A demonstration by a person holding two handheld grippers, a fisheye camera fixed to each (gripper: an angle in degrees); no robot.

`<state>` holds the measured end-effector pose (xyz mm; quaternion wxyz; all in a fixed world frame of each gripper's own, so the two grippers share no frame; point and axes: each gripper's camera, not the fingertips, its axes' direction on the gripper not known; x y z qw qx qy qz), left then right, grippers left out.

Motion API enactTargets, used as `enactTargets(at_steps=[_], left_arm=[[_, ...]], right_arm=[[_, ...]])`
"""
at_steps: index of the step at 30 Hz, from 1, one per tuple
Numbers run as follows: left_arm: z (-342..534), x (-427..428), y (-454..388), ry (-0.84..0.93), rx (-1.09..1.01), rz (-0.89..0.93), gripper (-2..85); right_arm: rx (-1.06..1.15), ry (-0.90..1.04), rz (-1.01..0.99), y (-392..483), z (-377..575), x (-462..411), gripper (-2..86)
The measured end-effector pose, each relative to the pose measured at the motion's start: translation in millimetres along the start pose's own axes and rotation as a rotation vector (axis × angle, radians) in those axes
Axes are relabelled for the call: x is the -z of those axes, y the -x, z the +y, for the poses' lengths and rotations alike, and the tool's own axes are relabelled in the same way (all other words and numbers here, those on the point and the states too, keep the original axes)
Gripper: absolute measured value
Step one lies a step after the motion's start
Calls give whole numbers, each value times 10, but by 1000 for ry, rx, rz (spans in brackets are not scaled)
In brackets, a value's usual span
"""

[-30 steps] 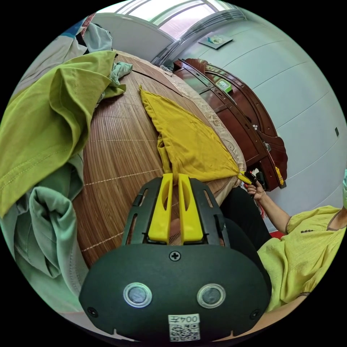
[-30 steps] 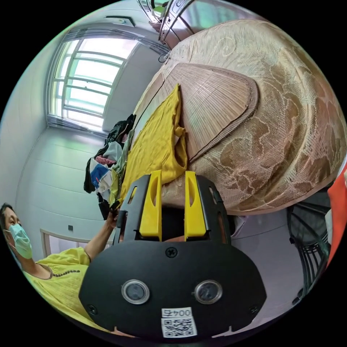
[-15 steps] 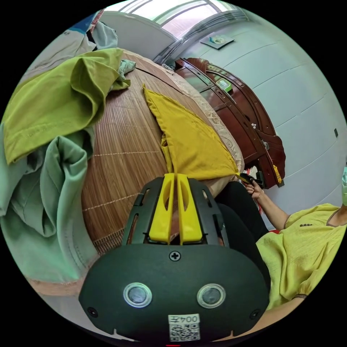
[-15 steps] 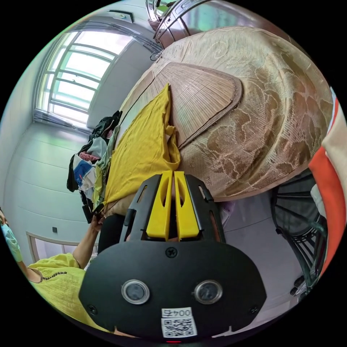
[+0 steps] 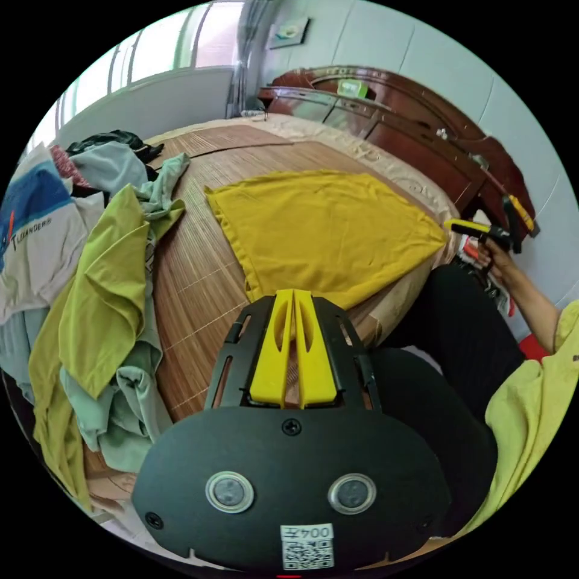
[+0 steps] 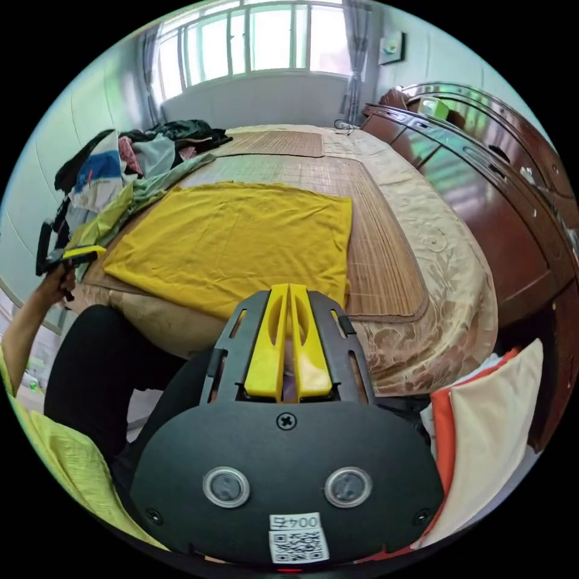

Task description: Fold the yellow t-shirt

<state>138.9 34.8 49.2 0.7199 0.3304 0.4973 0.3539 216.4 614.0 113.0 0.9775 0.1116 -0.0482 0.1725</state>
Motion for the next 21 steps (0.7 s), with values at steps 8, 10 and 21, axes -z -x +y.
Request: enactTargets(at_steps=[8, 10, 21], left_arm=[[360, -642, -149, -38, 71, -30, 1], [371, -724, -121, -27, 84, 0, 1], [370, -1173, -176, 31, 114, -13, 1]], right_arm=[[51, 167, -2, 500, 158, -814, -6], [104, 161, 29, 599, 182, -898, -6], [25, 124, -222, 141, 195, -999, 67]])
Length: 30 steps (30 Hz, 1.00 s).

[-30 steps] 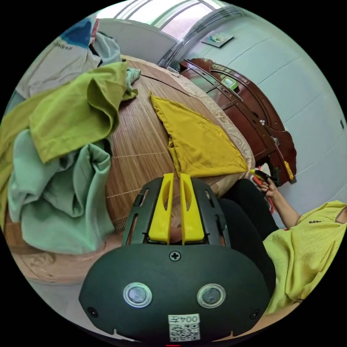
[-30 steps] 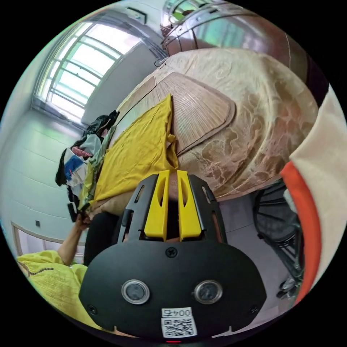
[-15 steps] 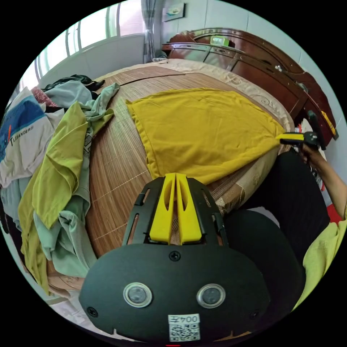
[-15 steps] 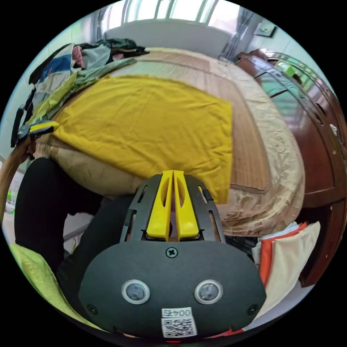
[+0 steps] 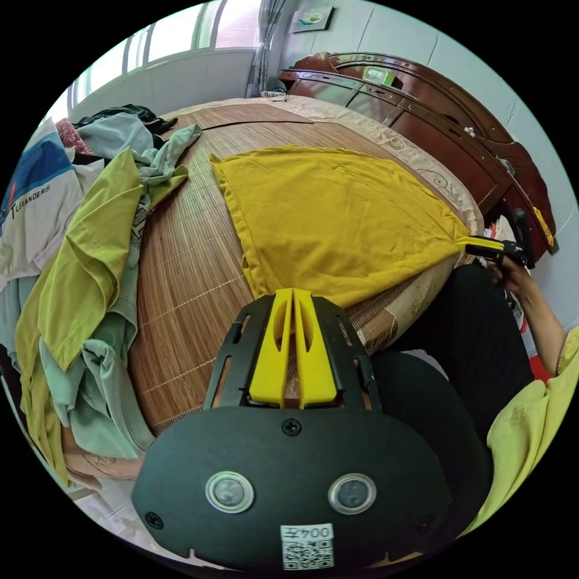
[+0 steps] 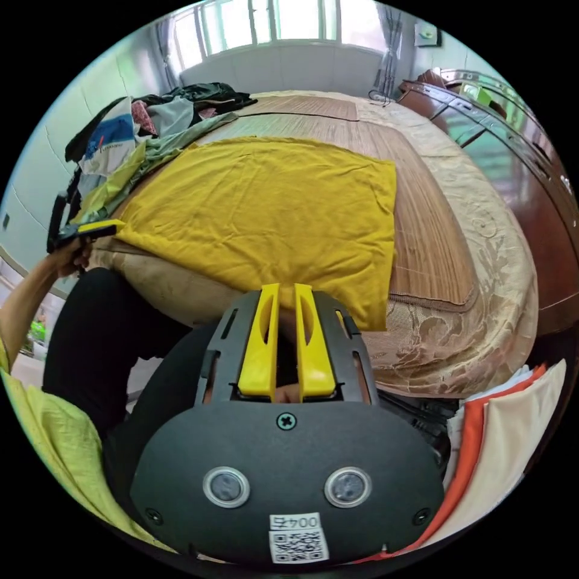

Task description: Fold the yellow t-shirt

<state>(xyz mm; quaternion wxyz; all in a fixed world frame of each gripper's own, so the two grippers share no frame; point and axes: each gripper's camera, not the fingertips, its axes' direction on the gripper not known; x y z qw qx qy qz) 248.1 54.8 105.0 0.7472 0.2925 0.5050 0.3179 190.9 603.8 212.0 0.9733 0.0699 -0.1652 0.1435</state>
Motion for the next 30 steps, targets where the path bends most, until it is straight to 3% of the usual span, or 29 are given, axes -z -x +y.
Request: enactTargets(at_steps=[4, 10, 14, 21, 25, 30], left_arm=[[-32, -157, -48, 30, -3, -25, 2], [-133, -356, -179, 96, -17, -101, 3], [-226, -467, -305, 147, -50, -187, 5], [-252, -571, -317, 148, -65, -193, 6], [-216, -518, -112, 116, 34, -90, 6], [-235, -696, -118, 129, -3, -69, 4]], right_arm=[[-23, 69, -55, -339, -138, -40, 109], [105, 288, 109, -284, -475, -387, 62], [126, 291, 179, -319, -526, -478, 23], [-43, 212, 11, -954, -491, -312, 7], [-170, -10, -230, -1580, -559, 110, 56], [-270, -81, -392, -2339, -824, 129, 89]])
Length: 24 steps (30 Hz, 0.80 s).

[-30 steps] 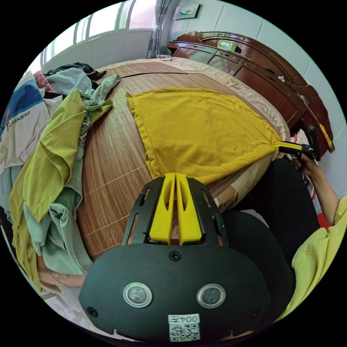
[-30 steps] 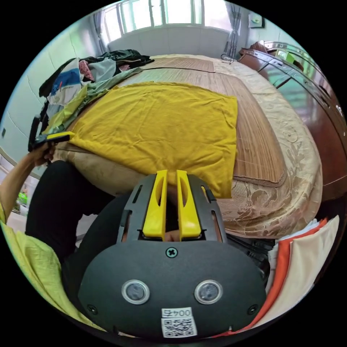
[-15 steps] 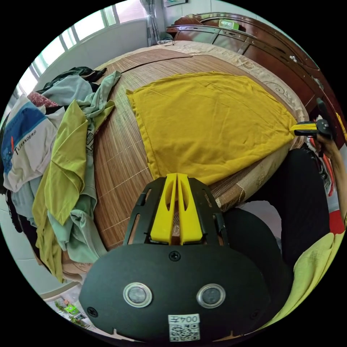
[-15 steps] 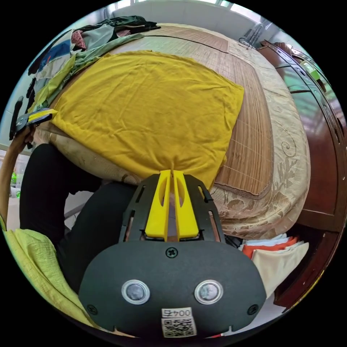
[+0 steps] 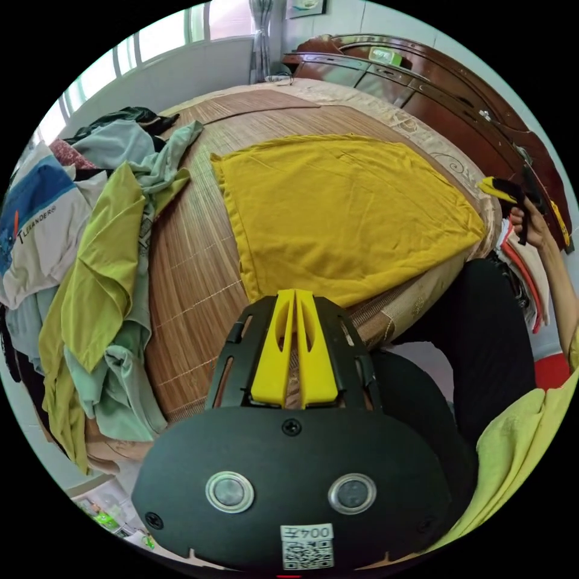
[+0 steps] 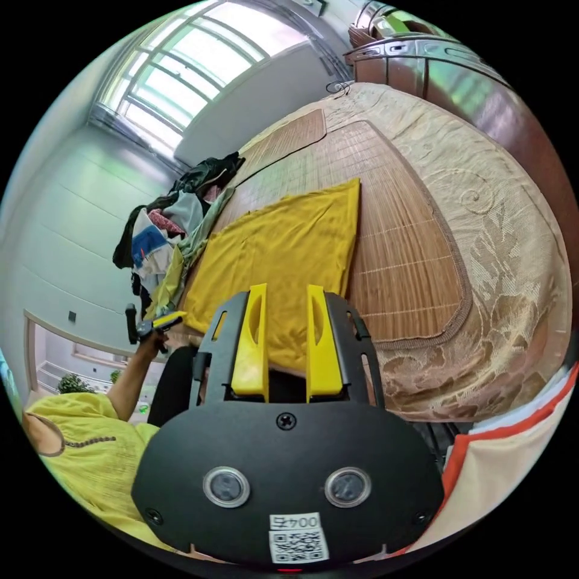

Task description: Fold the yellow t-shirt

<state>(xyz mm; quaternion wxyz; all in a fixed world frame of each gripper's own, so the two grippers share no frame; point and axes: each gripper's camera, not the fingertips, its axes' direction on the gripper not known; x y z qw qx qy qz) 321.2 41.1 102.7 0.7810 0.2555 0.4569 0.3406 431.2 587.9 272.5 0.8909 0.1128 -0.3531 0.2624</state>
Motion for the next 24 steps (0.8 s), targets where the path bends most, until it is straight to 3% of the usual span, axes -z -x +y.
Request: enactTargets(at_steps=[10, 17, 19, 22, 24], left_arm=[[-136, -21, 176, 15, 111, 65, 2], [-136, 8, 206, -17, 110, 67, 2], [-139, 19, 217, -22, 115, 71, 2], [-167, 39, 226, -18, 116, 72, 2], [-191, 53, 238, -14, 116, 77, 2]], right_arm=[[-133, 162, 54, -898, -832, -622, 114], [-180, 194, 116, -1134, -982, -987, 71], [-119, 245, 207, -1090, -1002, -1126, 11], [-123, 215, 345, -1107, -1006, -1118, -2], [-76, 197, 327, -992, -988, -1073, -5]])
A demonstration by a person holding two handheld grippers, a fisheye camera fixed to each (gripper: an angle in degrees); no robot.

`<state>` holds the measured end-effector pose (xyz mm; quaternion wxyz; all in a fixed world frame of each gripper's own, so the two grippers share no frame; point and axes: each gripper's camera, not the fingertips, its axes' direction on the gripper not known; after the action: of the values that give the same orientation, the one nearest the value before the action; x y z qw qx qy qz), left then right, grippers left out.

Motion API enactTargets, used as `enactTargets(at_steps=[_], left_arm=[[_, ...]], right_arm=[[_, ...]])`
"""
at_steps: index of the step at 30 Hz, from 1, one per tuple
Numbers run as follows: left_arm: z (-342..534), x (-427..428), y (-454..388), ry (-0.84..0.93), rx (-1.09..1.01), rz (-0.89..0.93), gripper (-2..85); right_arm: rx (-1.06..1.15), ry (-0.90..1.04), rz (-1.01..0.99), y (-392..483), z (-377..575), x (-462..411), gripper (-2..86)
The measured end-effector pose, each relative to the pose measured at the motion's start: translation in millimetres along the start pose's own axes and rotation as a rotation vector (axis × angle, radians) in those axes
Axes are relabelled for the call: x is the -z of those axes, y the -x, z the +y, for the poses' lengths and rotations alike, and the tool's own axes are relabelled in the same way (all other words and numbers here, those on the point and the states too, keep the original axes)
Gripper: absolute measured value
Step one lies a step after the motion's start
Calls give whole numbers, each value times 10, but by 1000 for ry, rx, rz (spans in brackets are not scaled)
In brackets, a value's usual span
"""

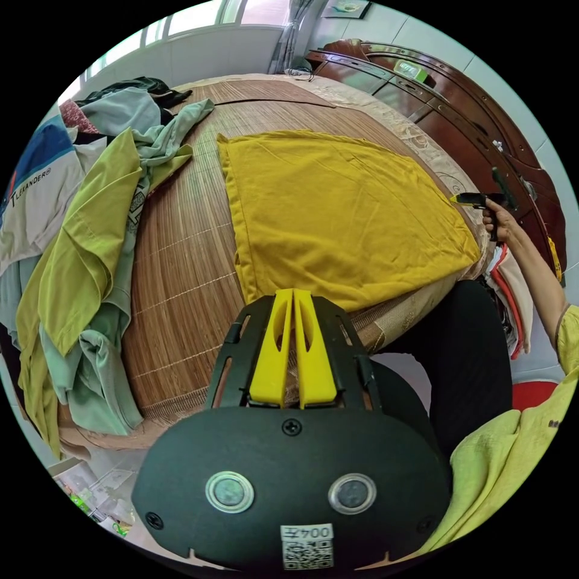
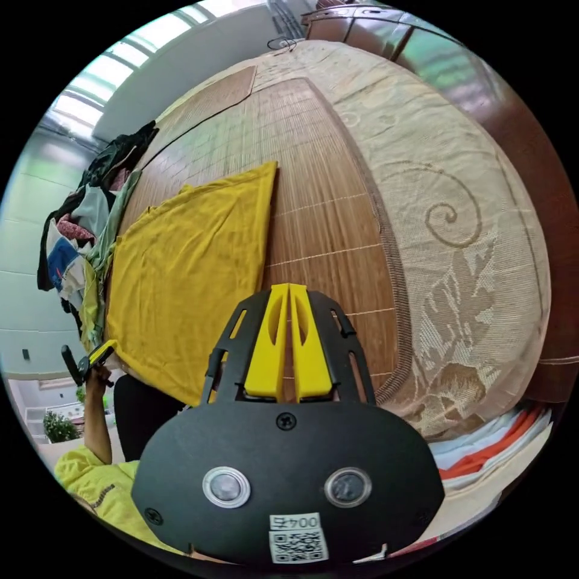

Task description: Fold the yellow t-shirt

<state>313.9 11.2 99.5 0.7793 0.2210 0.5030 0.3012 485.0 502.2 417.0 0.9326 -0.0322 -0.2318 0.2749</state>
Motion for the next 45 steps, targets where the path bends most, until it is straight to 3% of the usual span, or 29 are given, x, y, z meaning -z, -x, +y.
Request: enactTargets(at_steps=[7, 13, 22, 27, 31, 37, 45], left_arm=[[-28, 295, 15, 21, -15, -42, 2], [5, 257, 19, 86, -81, -70, 2], [-154, 333, -59, 114, -152, 21, 2], [-151, 500, 123, 122, -118, -3, 5], [-129, 664, 413, 138, -76, 87, 16], [-280, 998, 426, 52, -49, 93, 98], [-847, 900, 438, 127, 11, 179, 140]], right_arm=[[341, 114, -14, 1128, 650, -234, -7], [420, 296, 177, 1567, 1031, -1071, -8], [556, 399, 360, 2019, 1072, -1571, -8], [508, 424, 314, 2020, 1040, -1675, -7], [529, 380, 304, 2046, 1147, -1690, -6], [542, 382, 297, 2115, 1194, -1692, -5], [520, 379, 256, 2121, 1226, -1552, 9]])
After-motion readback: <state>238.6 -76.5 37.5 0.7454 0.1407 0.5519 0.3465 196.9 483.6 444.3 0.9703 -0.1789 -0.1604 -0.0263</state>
